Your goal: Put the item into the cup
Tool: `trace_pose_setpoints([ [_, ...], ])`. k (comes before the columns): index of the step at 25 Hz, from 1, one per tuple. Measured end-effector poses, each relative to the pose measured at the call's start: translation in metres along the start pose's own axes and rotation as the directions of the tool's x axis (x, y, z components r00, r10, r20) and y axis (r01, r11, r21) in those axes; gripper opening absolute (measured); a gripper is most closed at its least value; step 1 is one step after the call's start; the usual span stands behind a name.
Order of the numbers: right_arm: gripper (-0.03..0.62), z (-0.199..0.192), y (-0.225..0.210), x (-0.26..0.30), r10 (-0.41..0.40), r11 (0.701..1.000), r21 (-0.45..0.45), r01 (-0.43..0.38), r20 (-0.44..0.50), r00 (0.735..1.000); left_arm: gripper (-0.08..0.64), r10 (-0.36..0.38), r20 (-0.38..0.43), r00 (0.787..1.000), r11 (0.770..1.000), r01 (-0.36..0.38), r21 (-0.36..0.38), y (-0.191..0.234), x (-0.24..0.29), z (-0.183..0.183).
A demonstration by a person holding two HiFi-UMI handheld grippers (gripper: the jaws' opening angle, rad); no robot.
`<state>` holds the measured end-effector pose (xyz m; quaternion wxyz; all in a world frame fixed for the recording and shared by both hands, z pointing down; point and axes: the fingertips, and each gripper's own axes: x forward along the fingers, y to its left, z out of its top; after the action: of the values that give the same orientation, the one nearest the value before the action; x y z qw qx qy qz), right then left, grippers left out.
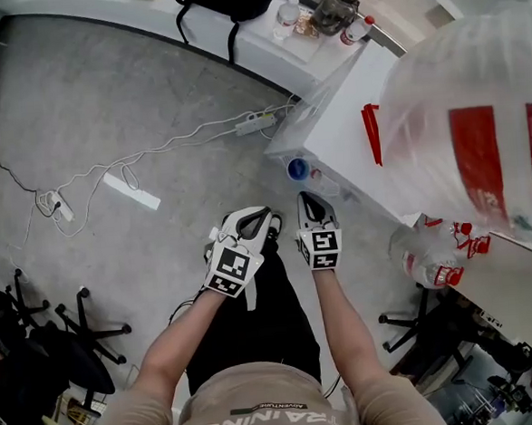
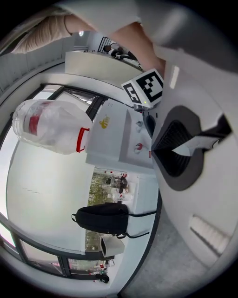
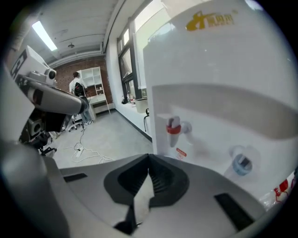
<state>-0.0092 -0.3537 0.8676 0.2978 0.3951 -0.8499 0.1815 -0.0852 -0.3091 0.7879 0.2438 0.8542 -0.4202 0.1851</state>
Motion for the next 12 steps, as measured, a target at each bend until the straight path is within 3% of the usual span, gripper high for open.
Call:
trace_pose_setpoints([
  [12, 0.011, 0.076, 0.041, -0.08, 0.0, 1.0, 0.015, 0.0, 0.037, 0.999, 0.008, 0.039, 0.081, 0.996, 0.997, -0.044, 0.061, -0.005, -0.049, 0.086],
])
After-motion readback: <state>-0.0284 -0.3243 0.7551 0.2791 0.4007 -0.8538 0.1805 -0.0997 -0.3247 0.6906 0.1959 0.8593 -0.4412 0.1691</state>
